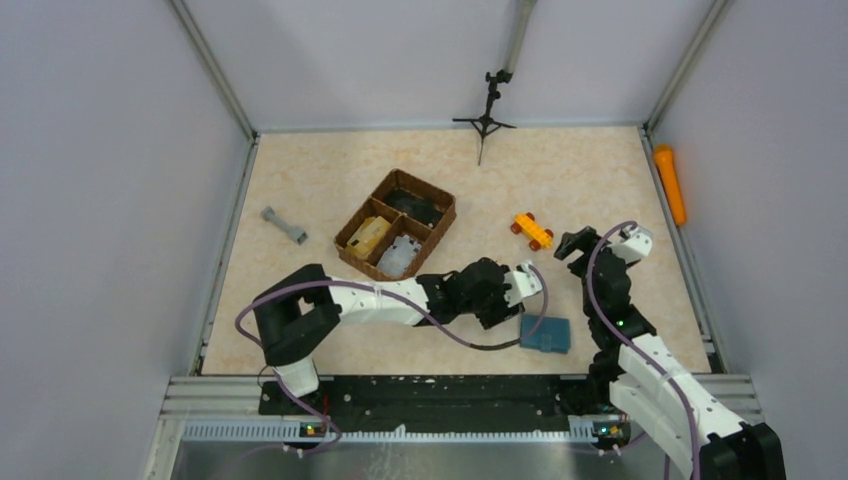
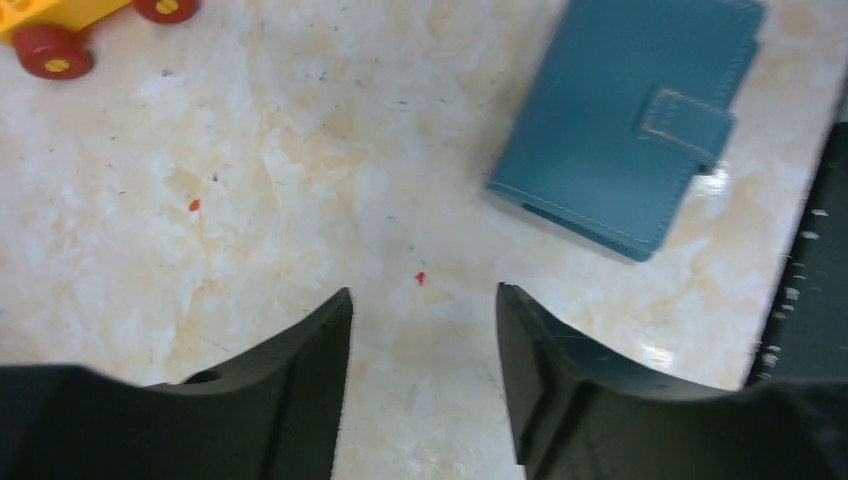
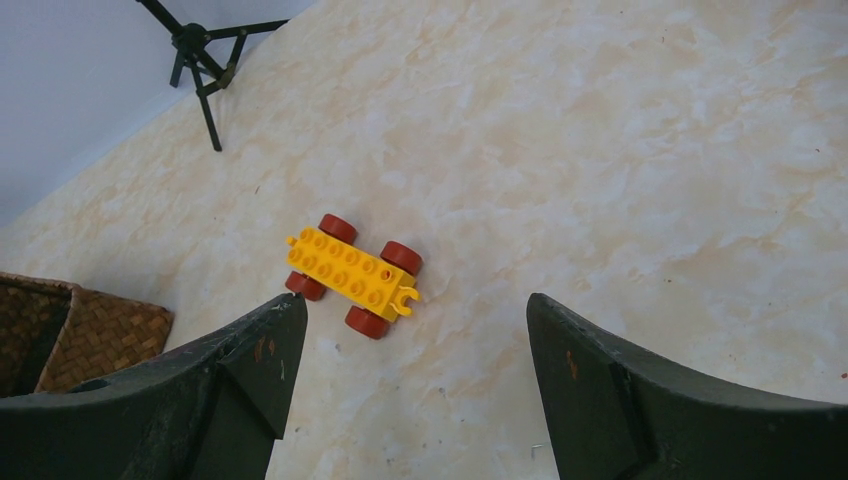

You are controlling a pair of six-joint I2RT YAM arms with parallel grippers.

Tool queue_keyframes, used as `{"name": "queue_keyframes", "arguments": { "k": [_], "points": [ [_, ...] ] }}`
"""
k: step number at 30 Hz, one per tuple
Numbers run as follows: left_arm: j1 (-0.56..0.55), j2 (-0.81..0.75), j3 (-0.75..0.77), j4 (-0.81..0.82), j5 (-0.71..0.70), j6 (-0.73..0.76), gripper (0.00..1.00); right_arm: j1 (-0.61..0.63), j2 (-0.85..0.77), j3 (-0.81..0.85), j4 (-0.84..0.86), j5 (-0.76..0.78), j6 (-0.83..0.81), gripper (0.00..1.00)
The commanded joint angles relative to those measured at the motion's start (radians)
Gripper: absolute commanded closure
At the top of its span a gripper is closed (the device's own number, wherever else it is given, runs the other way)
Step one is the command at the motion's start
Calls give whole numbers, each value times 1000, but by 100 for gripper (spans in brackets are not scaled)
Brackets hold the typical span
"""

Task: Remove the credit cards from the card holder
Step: Open the card holder at the center of the board.

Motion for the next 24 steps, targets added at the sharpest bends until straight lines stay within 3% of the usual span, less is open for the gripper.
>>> {"name": "queue_keyframes", "arguments": {
  "k": [1, 2, 3, 7, 13, 20, 24],
  "points": [
    [-28, -69, -36, 76, 162, 22, 35, 4, -21, 0, 28, 14, -1, 18],
    [-30, -61, -27, 70, 164, 18, 30, 3, -21, -1, 29, 13, 0, 18],
    [-34, -53, -20, 69, 165, 12, 15, 4, -19, -1, 30, 12, 1, 18],
    [-44, -32, -10, 110, 202, -46, 2, 4, -18, 1, 29, 13, -2, 18],
    [-52, 60, 53, 136, 203, -99, 1, 4, -18, 3, 27, 14, -4, 19],
    [-97, 150, 85, 156, 127, -1, 1, 4, -26, 0, 26, 14, -6, 19],
    [-107, 206, 145, 82, 108, 11, 1, 4, -26, -1, 28, 14, -5, 20]
  ]
}}
